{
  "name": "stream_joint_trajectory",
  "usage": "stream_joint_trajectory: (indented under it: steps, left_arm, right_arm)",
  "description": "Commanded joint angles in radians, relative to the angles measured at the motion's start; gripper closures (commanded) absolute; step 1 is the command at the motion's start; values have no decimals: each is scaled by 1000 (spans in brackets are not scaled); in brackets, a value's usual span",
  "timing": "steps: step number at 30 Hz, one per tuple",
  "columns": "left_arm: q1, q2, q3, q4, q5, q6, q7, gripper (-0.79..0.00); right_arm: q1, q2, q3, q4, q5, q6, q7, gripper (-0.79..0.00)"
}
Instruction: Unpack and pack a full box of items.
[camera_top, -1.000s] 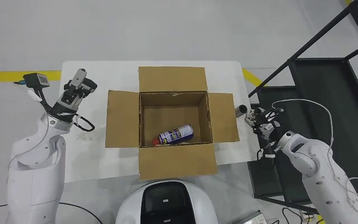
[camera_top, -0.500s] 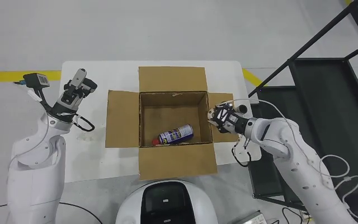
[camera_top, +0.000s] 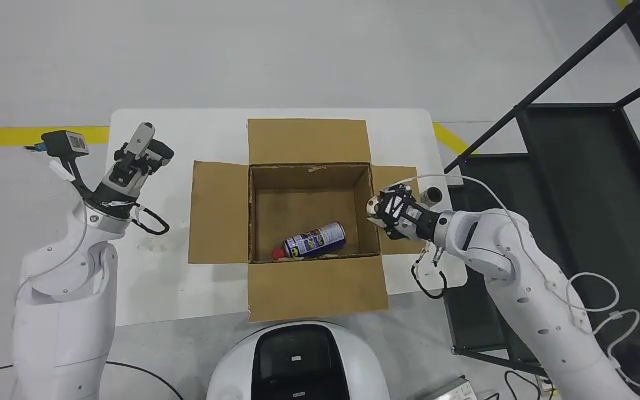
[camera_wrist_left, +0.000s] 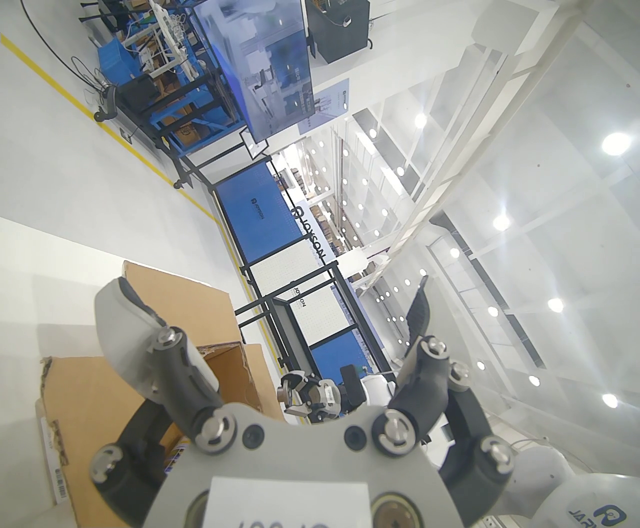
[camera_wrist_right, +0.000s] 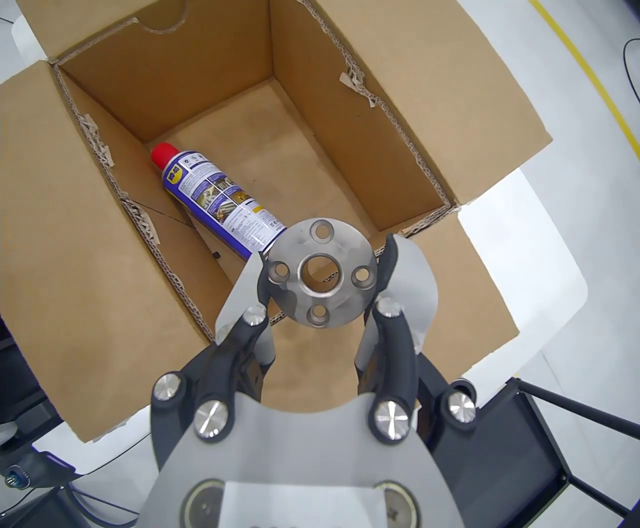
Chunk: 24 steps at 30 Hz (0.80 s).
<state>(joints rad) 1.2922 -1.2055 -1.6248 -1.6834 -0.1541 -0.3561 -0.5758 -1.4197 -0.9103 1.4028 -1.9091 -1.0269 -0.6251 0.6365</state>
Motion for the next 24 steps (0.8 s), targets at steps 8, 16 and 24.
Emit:
stream_joint_trajectory:
  steps: [8,16,24]
  left_arm:
    - [0,0,0,0,0,0,0,-785]
    - [0,0,0,0,0,0,0,-785]
    - [0,0,0,0,0,0,0,-785]
  right_arm:
    - [201,-26,-195,46,-35,-35,84,0]
    - [512,-117,-532,325,-57,3,168,0]
    - [682,-210,-723,583,-56,57,175,0]
